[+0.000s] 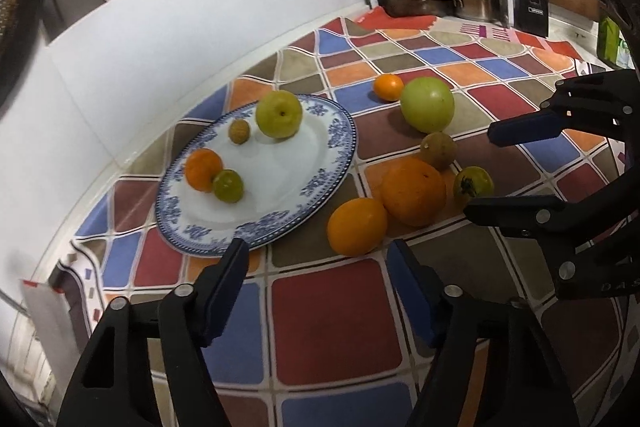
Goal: Organize fruits
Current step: 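Reach the left gripper to the orange and close on it, then lift the orange with the left gripper while the right grasps a green fruit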
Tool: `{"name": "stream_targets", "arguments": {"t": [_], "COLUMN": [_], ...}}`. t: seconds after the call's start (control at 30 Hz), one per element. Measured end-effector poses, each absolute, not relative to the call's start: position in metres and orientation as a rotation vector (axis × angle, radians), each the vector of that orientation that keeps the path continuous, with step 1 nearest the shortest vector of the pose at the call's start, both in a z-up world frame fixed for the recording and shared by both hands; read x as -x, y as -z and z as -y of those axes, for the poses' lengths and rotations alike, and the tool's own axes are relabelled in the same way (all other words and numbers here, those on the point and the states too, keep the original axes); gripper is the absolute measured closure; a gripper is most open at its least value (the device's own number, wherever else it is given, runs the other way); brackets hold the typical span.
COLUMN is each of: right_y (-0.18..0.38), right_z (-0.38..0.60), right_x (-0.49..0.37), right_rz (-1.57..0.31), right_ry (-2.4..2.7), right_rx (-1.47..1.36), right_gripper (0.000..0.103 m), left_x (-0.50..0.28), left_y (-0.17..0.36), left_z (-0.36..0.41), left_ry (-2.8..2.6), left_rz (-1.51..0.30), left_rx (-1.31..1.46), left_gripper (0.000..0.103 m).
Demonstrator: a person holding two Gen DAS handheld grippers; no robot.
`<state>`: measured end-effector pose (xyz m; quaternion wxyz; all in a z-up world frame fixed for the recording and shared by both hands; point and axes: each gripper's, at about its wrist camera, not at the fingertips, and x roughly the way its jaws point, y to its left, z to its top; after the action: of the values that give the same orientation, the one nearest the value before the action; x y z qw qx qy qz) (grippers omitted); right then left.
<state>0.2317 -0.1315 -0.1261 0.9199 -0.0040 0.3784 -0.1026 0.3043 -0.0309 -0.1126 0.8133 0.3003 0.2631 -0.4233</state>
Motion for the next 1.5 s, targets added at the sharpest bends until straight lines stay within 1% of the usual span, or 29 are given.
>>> {"name": "stream_targets", "arguments": {"t": [0.37, 0.47, 0.53, 0.57, 0.6, 0.63, 0.73, 1.07, 1.5], "right_y": [0.134, 0.136, 0.137, 0.138, 0.138, 0.138, 0.139, 0.132, 0.105], "right_z": [0.134, 0.137, 0.138, 0.139, 0.139, 0.139, 0.14, 0.142, 0.141], "right_x": [-0.238, -0.239, -0.24, -0.241, -0.241, -0.242, -0.242, -0.237, -0.222], "right_rz": [-0.806, -0.811, -0.816, -0.818, -0.82, -0.82, -0.818, -0.782, -0.695], "right_ry": [0.172, 0.166, 0.162, 0.158, 0.154, 0.149, 0.141, 0.121, 0.016], "right_rx": [-0.033, -0.054, -0.064, -0.069, -0.073, -0.078, -0.083, -0.085, -0.04], "right_gripper": [0.055, 0.059, 0.061, 0.062, 0.065, 0.066, 0.073, 0.073, 0.073], "left_x": [-0.315, -0.317, -0.319, -0.32, -0.32, -0.32, -0.319, -0.31, -0.281], "left_y": [0.119, 0.12, 0.121, 0.122, 0.122, 0.123, 0.122, 0.112, 0.081], "left_z": [0.051, 0.054, 0.055, 0.056, 0.056, 0.056, 0.056, 0.036, 0.012], "left_ry": [0.968, 0.971, 0.971, 0.97, 0.971, 0.974, 0.954, 0.812, 0.639], "left_rz": [-0.6, -0.613, -0.632, -0.642, -0.657, -0.669, -0.681, -0.74, -0.737], "left_rx": [-0.641, -0.632, -0.616, -0.608, -0.598, -0.588, -0.57, -0.452, -0.269], "left_gripper": [0.047, 0.053, 0.06, 0.062, 0.067, 0.07, 0.07, 0.07, 0.07]}}
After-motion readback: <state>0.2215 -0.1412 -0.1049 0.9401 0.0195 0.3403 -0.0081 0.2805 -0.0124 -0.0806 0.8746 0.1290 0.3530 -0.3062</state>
